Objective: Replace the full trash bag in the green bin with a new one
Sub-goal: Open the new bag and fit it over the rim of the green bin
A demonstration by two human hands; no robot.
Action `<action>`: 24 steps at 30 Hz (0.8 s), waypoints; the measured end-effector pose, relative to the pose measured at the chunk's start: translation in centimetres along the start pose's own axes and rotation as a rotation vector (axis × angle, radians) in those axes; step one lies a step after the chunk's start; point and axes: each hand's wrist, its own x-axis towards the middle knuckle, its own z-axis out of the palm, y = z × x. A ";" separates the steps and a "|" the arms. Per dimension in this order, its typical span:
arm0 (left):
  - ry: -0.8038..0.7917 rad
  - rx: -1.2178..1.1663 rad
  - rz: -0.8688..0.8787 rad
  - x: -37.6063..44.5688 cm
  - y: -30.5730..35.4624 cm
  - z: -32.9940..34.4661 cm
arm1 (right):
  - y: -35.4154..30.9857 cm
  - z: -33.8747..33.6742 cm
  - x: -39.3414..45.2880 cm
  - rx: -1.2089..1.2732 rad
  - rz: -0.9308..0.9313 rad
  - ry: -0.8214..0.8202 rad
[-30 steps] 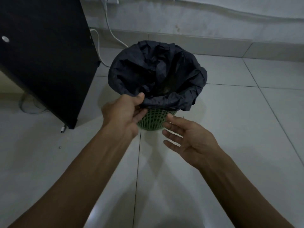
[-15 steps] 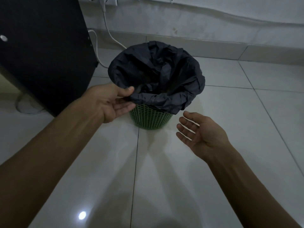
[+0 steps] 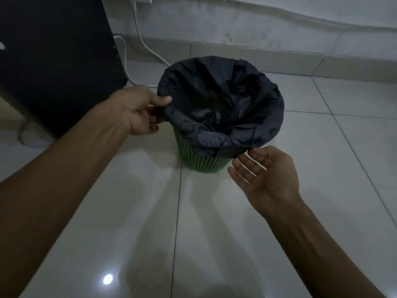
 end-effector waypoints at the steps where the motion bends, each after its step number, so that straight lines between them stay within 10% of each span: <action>1: -0.012 -0.009 0.007 0.2 0.1 -0.1 | 0.1 0.0 -0.1 0.018 -0.001 0.017; 12: 0.283 -0.346 0.116 -1.5 -4.9 2.4 | 0.2 0.5 0.2 -0.025 -0.067 -0.065; 24: -0.048 -0.639 0.185 -3.7 -10.2 5.5 | 1.9 0.6 1.4 0.022 -0.204 -0.157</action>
